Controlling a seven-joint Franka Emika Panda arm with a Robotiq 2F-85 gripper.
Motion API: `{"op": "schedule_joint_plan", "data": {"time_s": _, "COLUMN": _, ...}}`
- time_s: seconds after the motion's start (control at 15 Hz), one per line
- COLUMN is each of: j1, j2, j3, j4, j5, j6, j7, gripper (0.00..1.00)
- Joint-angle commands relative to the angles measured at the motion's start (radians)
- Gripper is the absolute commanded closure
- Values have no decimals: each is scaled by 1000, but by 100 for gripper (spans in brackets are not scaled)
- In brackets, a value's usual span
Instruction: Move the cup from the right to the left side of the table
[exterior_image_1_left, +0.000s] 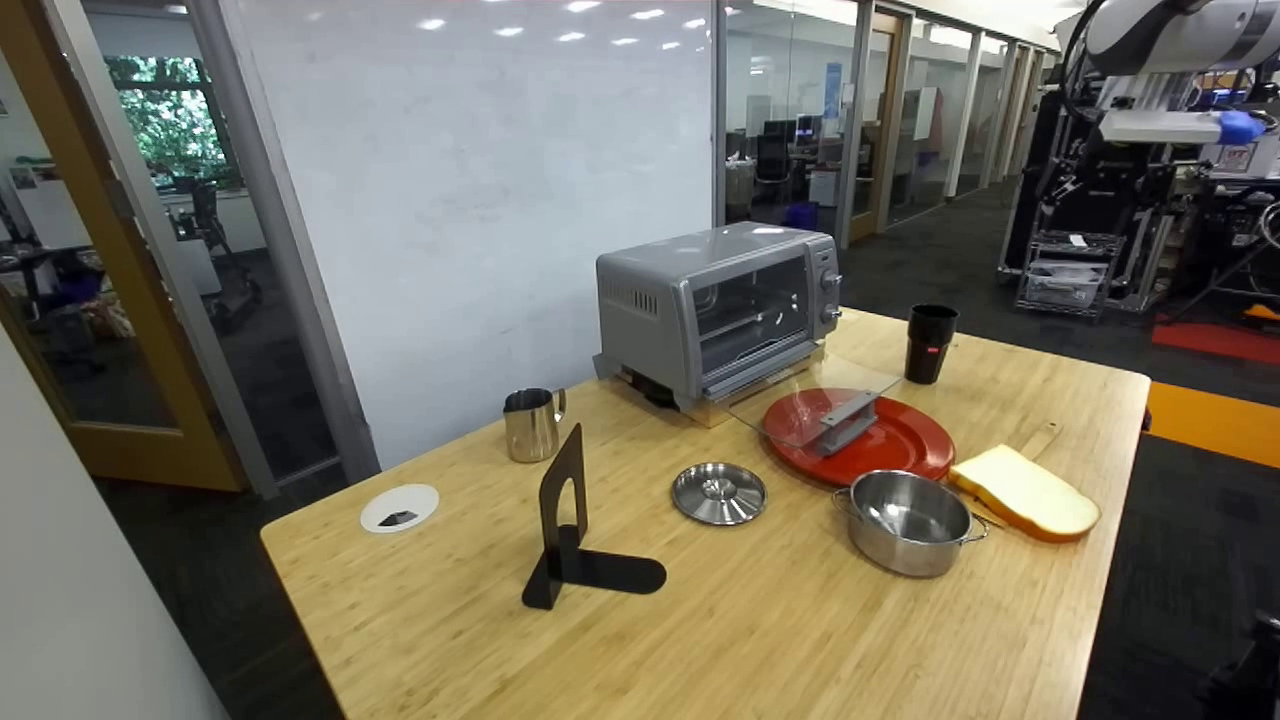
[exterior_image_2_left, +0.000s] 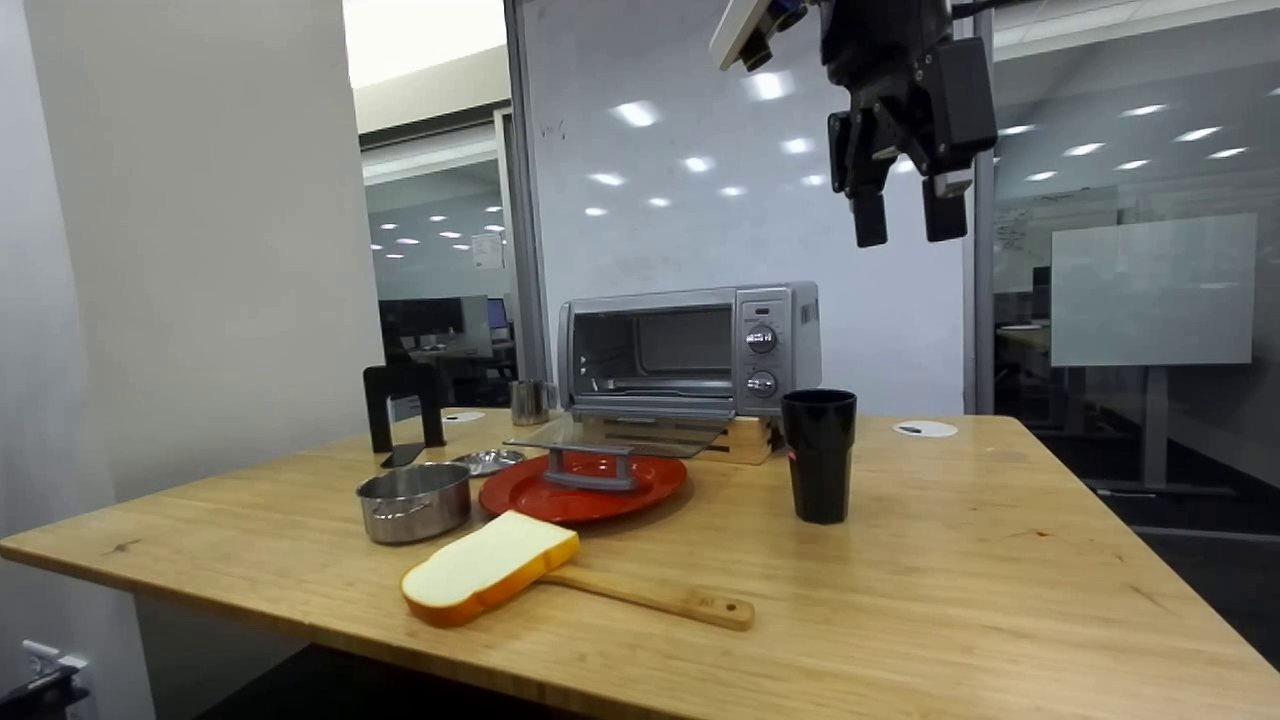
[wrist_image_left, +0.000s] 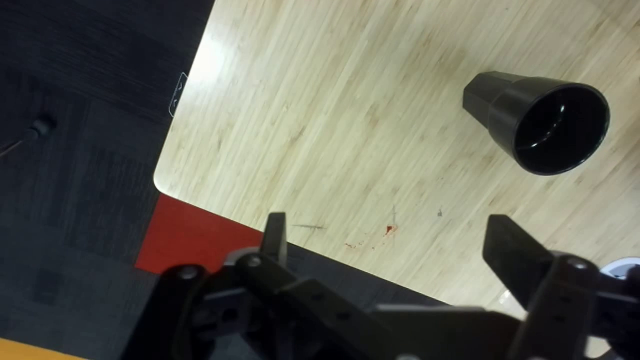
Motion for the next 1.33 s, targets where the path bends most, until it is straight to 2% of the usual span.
{"op": "schedule_joint_plan", "data": {"time_s": 0.0, "j1": -23, "j2": 1, "j3": 24, "j4": 7, "j5": -8, "j6": -4, "j7": 4, "gripper": 0}}
{"op": "schedule_joint_plan", "data": {"time_s": 0.2, "j1": -25, "j2": 31, "j3": 29, "j4": 32, "j5": 6, "j6": 16, "j7": 10, "gripper": 0}}
{"op": "schedule_joint_plan", "data": {"time_s": 0.8, "j1": -59, "j2": 250, "j3": 99, "j4": 222, "j5": 36, "j6": 12, "j7": -8, "gripper": 0}}
{"op": "schedule_joint_plan", "data": {"time_s": 1.27, "j1": -49, "j2": 315, "j3": 156, "j4": 315, "j5": 29, "j6": 1, "j7": -17, "gripper": 0}}
